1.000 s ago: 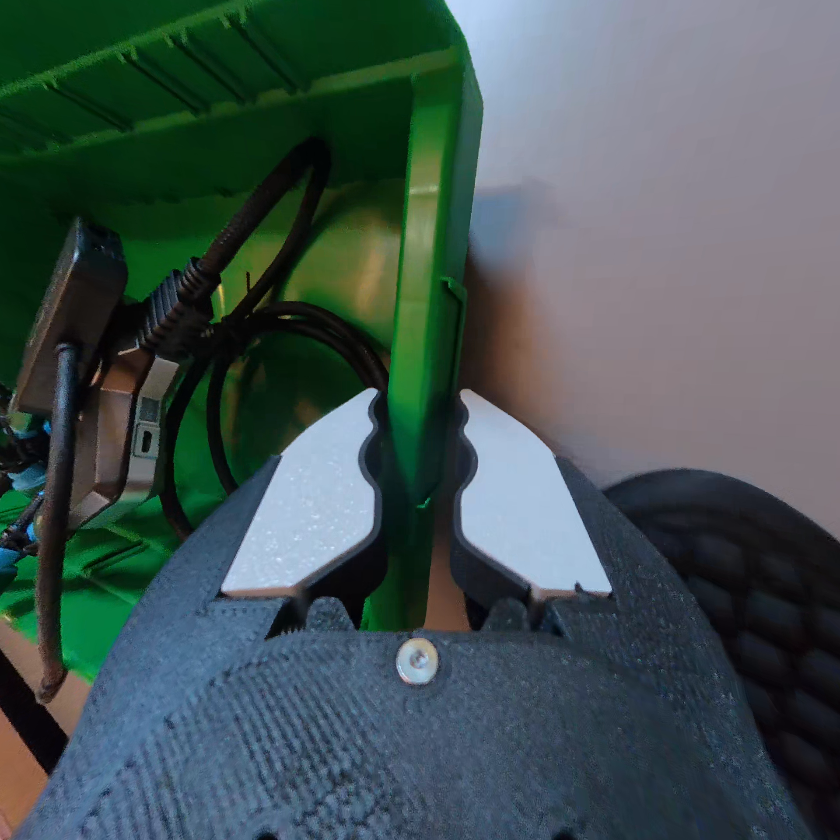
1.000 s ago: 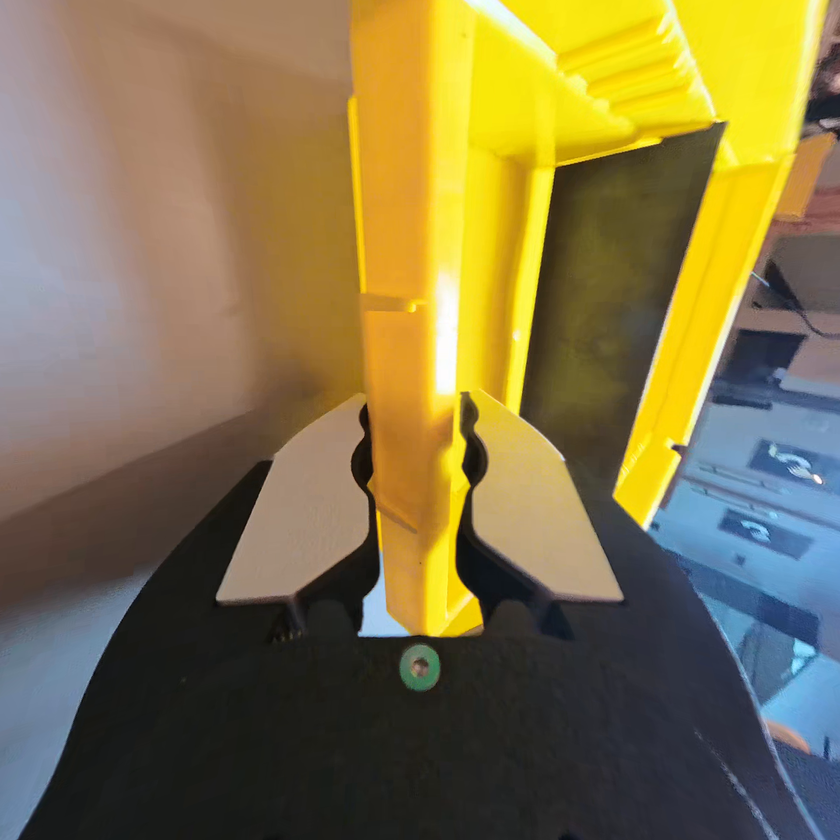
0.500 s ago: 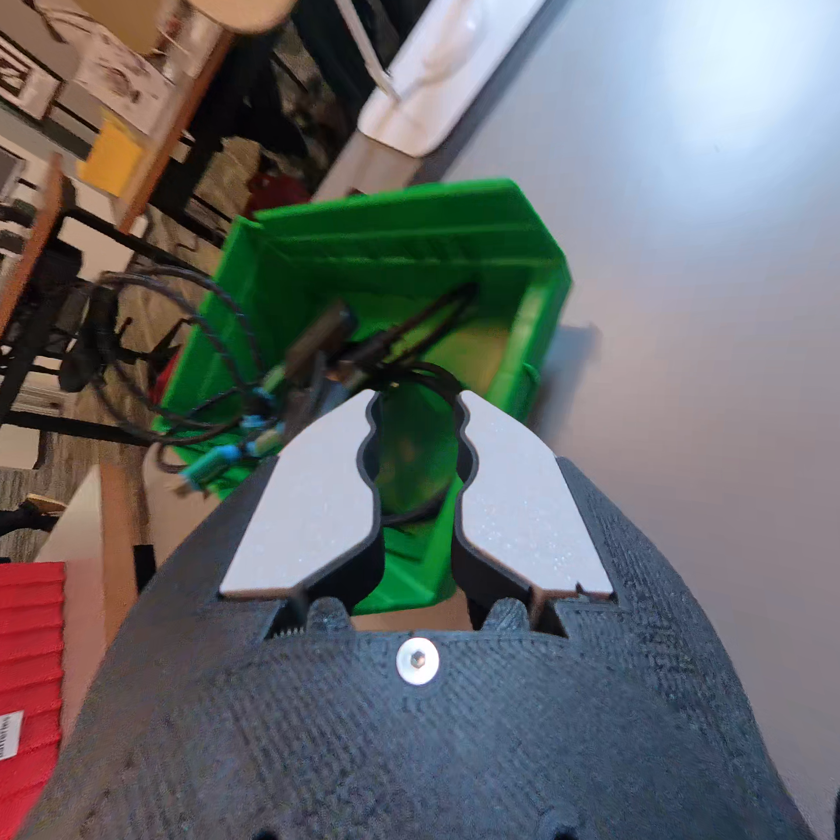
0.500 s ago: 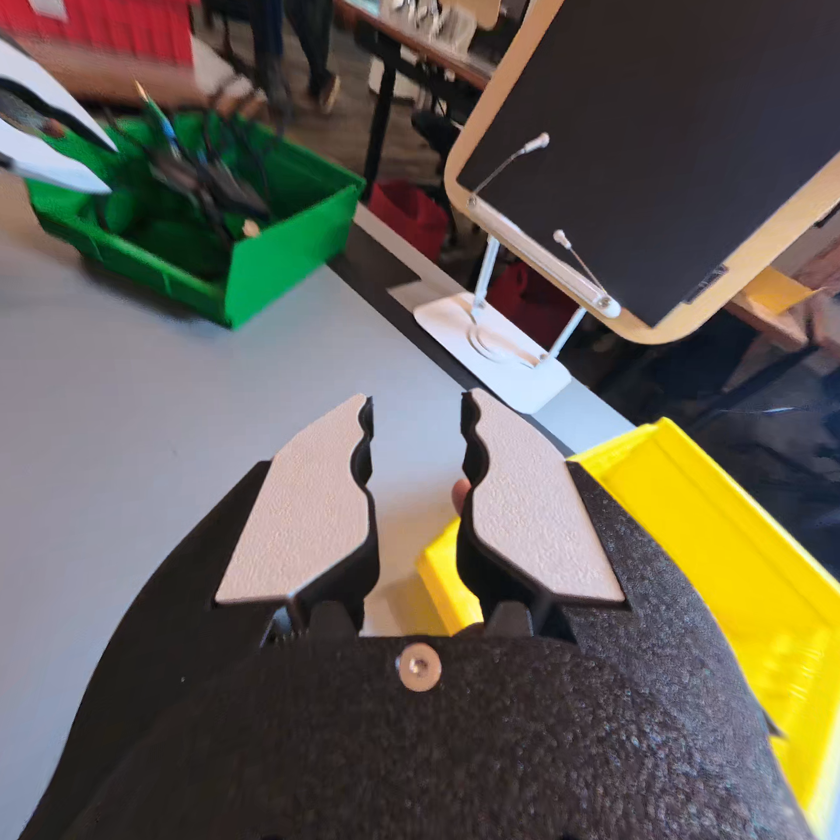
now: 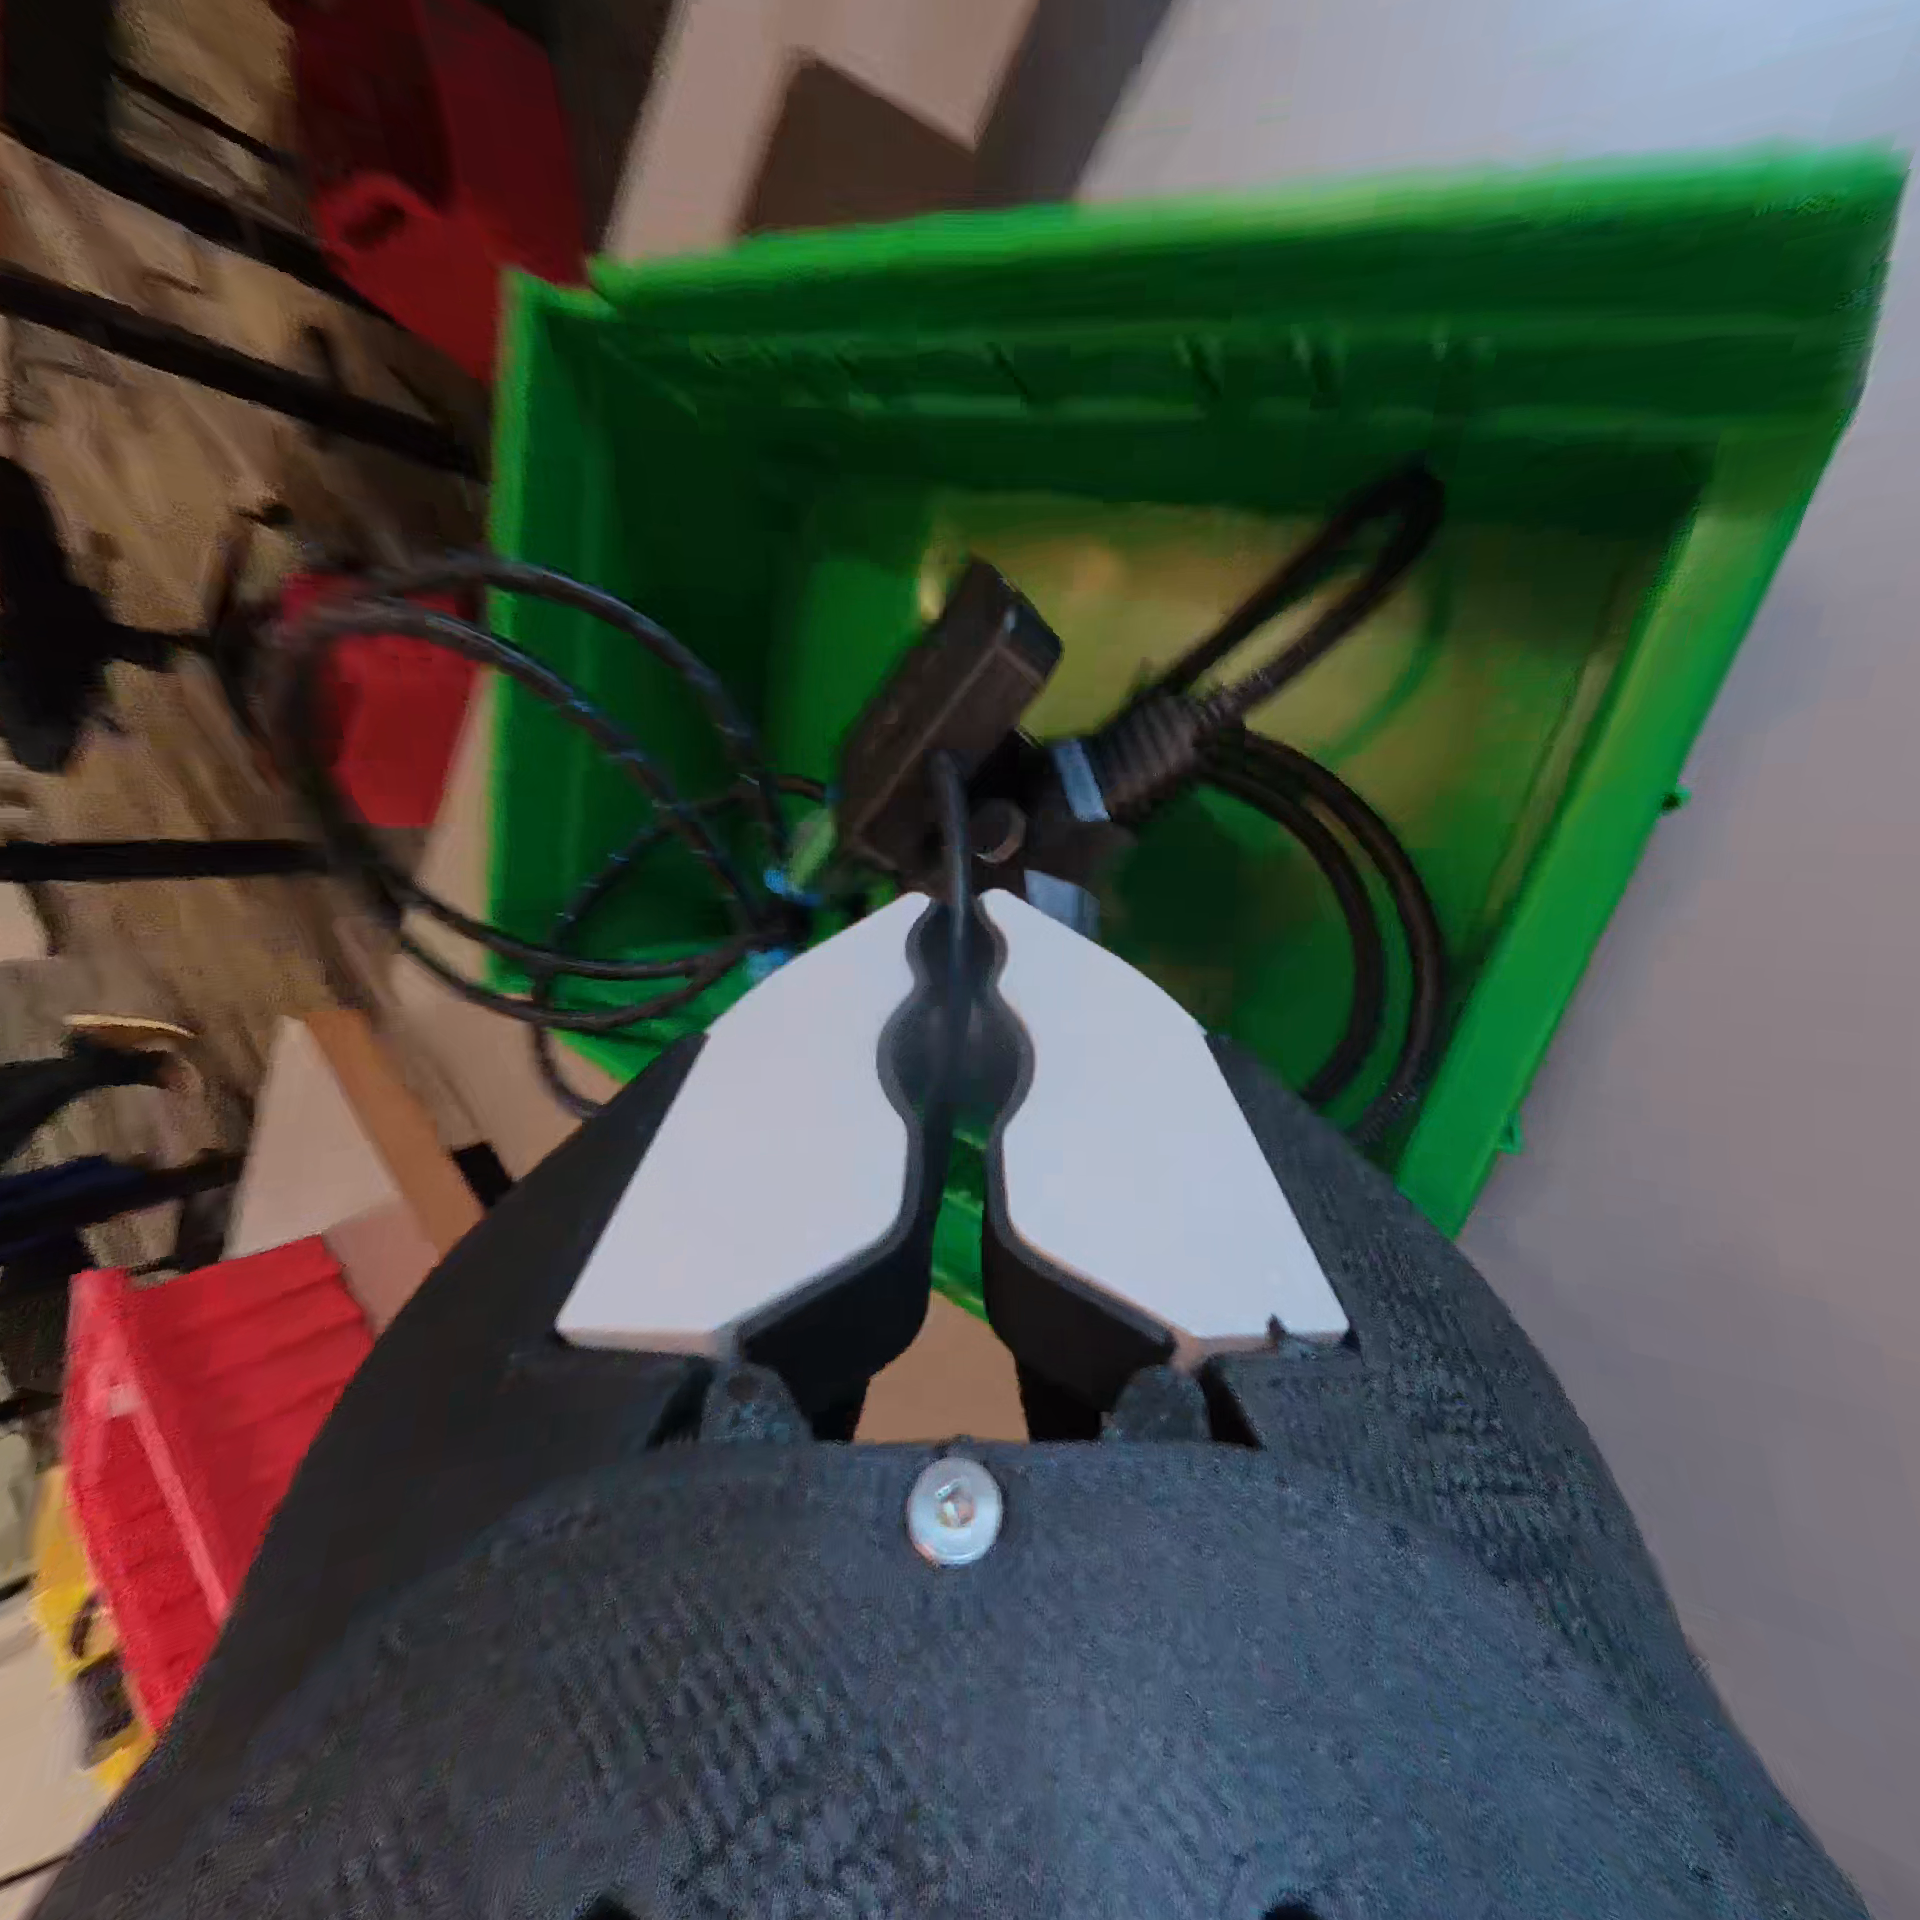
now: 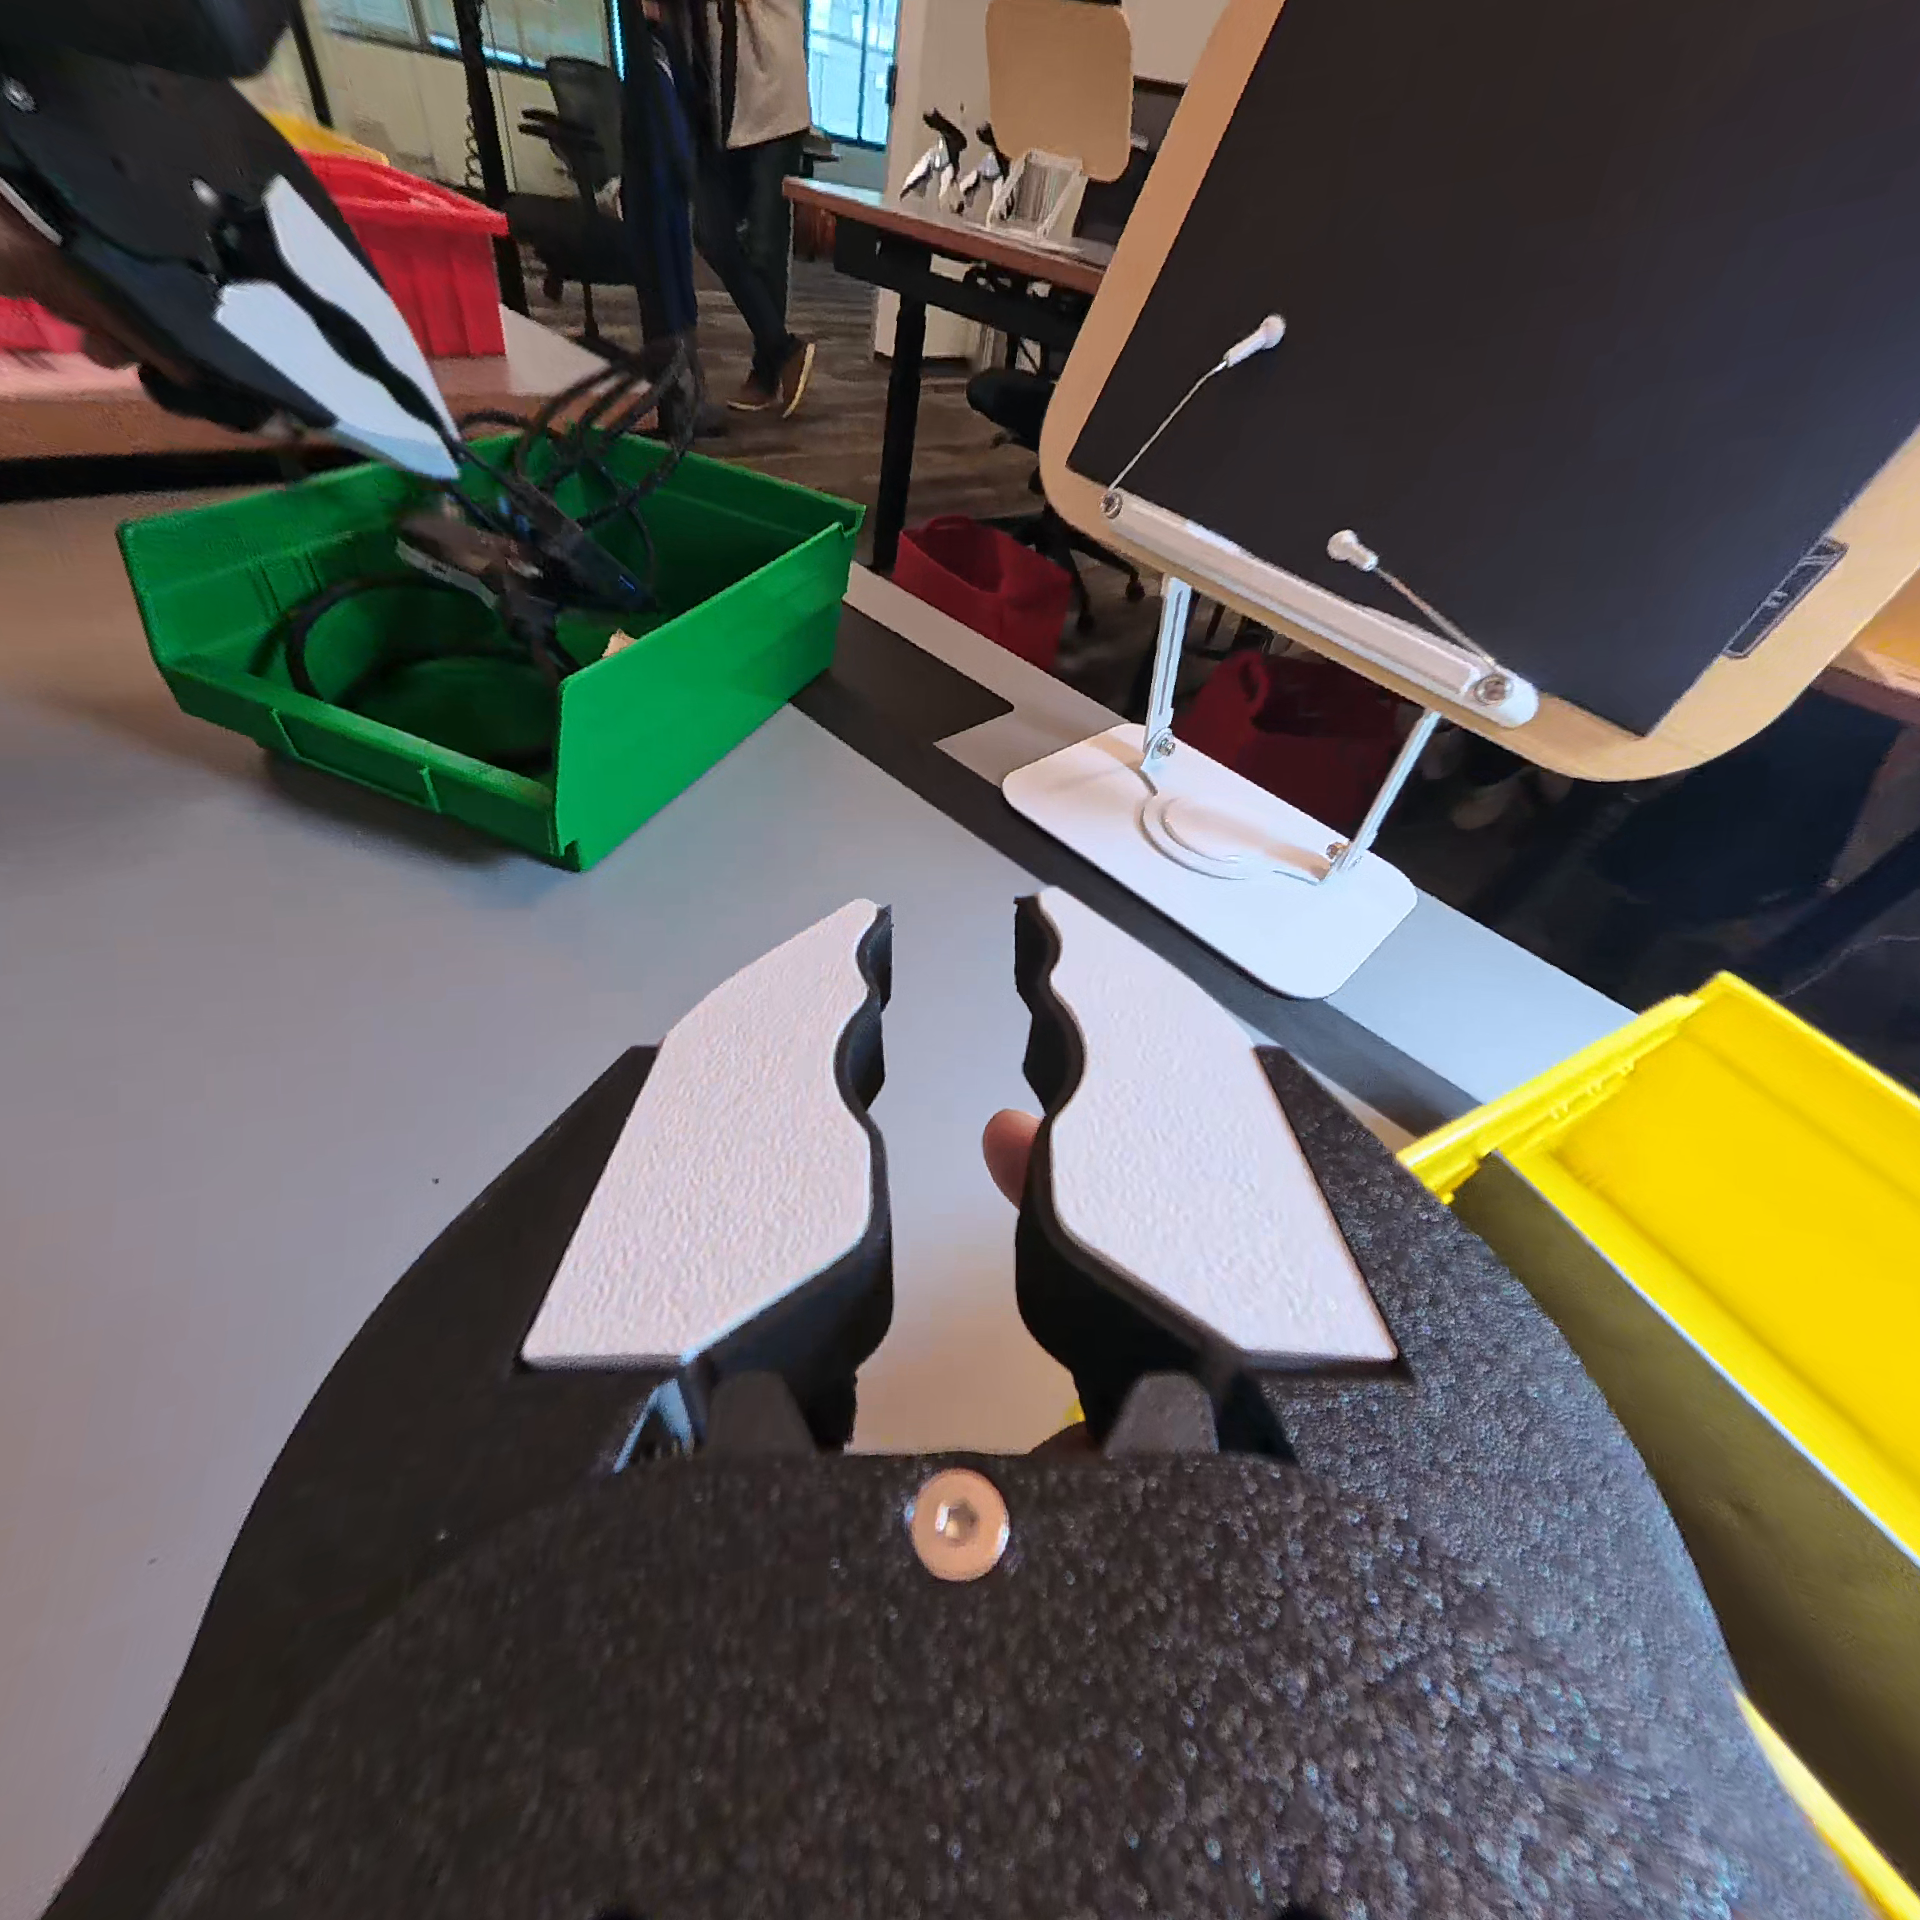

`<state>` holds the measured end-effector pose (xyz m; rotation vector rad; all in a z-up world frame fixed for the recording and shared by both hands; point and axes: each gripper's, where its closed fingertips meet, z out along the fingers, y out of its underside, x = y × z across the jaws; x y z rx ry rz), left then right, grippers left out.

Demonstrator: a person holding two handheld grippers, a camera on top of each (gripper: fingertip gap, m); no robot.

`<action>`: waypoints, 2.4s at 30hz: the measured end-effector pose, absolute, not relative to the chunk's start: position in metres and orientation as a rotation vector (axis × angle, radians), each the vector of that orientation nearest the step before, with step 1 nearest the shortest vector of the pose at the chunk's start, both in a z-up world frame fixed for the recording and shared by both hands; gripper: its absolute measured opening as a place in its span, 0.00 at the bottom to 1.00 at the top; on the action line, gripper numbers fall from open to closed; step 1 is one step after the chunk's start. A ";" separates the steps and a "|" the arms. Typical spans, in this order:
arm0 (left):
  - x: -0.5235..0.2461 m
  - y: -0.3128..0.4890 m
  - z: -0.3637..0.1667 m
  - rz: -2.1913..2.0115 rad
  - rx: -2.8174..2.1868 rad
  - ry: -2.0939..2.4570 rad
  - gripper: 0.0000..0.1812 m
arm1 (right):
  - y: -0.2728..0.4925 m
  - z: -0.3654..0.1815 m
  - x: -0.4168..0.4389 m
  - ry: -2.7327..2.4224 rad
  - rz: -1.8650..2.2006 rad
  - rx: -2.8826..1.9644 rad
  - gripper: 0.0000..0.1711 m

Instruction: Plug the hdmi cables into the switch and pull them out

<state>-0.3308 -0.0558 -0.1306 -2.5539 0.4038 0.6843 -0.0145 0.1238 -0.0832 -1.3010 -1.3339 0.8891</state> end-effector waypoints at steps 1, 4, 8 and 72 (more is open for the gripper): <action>-0.329 -0.050 -0.113 0.715 -2.488 0.413 0.02 | 0.125 -0.080 -0.013 -1.320 0.898 -1.294 0.13; -0.326 -0.039 -0.058 0.828 -2.308 0.424 0.02 | 0.128 -0.070 -0.010 -1.285 0.930 -1.282 0.12; -0.281 -0.026 0.020 0.759 -2.020 0.432 0.02 | 0.116 -0.054 -0.010 -1.279 0.990 -1.214 0.12; -0.093 -0.029 0.030 0.315 -1.427 0.901 0.08 | 0.241 -0.081 0.061 -1.449 0.249 -1.458 0.21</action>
